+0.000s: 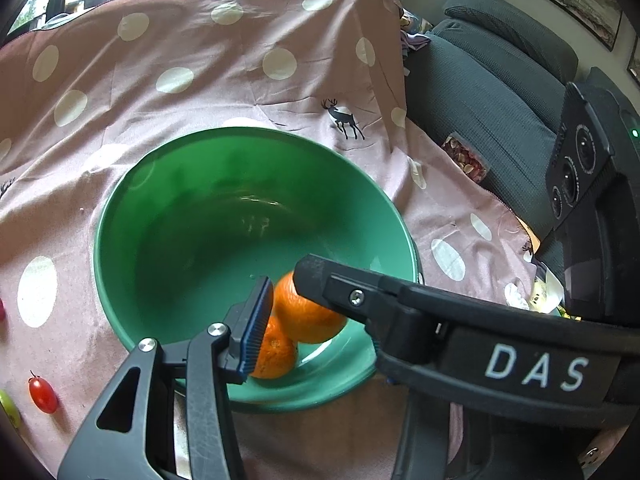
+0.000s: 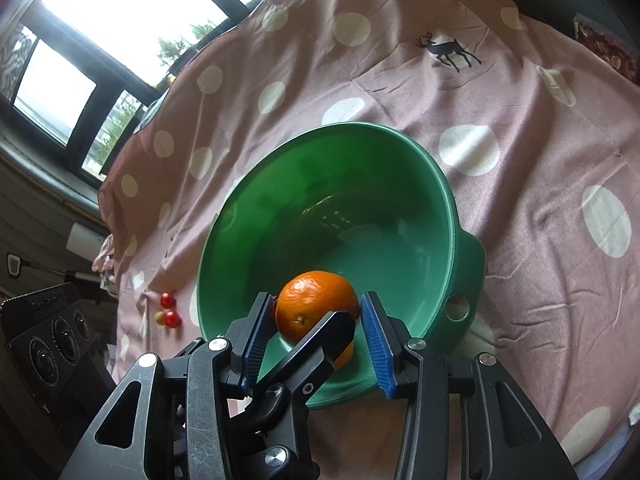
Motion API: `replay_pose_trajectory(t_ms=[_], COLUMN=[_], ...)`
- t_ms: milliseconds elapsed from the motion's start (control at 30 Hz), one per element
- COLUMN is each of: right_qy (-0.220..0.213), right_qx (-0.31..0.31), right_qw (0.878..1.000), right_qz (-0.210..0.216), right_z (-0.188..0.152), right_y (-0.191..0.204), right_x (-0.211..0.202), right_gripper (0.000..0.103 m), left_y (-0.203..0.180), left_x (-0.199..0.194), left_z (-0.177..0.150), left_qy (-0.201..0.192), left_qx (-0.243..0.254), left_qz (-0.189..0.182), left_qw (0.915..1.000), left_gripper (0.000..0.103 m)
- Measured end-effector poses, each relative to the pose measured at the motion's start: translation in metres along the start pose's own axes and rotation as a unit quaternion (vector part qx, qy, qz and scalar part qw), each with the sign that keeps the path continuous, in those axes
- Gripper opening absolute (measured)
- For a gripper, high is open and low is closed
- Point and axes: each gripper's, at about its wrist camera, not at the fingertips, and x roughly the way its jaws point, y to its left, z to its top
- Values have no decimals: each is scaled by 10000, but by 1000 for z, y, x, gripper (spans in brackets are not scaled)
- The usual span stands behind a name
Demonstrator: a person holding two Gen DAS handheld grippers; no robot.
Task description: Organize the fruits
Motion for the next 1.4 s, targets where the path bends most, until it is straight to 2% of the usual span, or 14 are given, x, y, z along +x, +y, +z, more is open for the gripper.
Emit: replay_pose_trajectory(t_ms=[133,233,300,367,567,667,733,833,967,1167,1233,1333,1400], right_qy=[-137,-318,-451,-555,-875,-964,-1006,-1067,-1081,-1009,-983,-877,-759], right_qx=[-13,-56,-120,-163,-391,-524,-608,-817,-1192,-1547,-1683,-1821,-1877], right_qw=[9999,9994,9987,9982,9950,9937,9929,9908,9867,9826,9807,9794,9792], right_qz=[26,-82,-190,-156,-267,-223,-178,-174,-227,-217,-171,-29,135], right_z=[0,-1,-1,-1,-4,-7,-9,-14,-23,-37,-42,-50,-54], right_y=[1,4,7,10,26,36,43,56,75,100,108,120,127], right_x=[-5,-11,-15,-18,-26,-28,-28,-28,-22,-8,-5,3,8], right_gripper=[48,54,55,62,62,62,63,76,76,76,76,76,76], left_y=[3,7,12,18,41,59,72,92,122,179,194,213,217], left_x=[-10,-26,-38,-52,-101,-127,-145,-173,-199,-215,-216,-215,-215], left_z=[-1,-3,-3,-5,-20,-30,-36,-47,-64,-95,-105,-113,-114], left_qy=[-28,-200,-297,-363,-796,-892,-994,-1203,-1398,-1405,-1397,-1305,-1275], left_qx=[-83,-139,-198,-264,-426,-618,-751,-922,-1077,-1790,-1996,-2316,-2440], left_qz=[-71,-104,-143,-111,161,517,772,1157,1582,2141,2121,1823,1869], left_qw=[9999,9996,9993,9989,9958,9928,9892,9816,9715,9499,9464,9466,9430], left_gripper=[48,51,55,60,75,78,80,87,91,91,91,90,90])
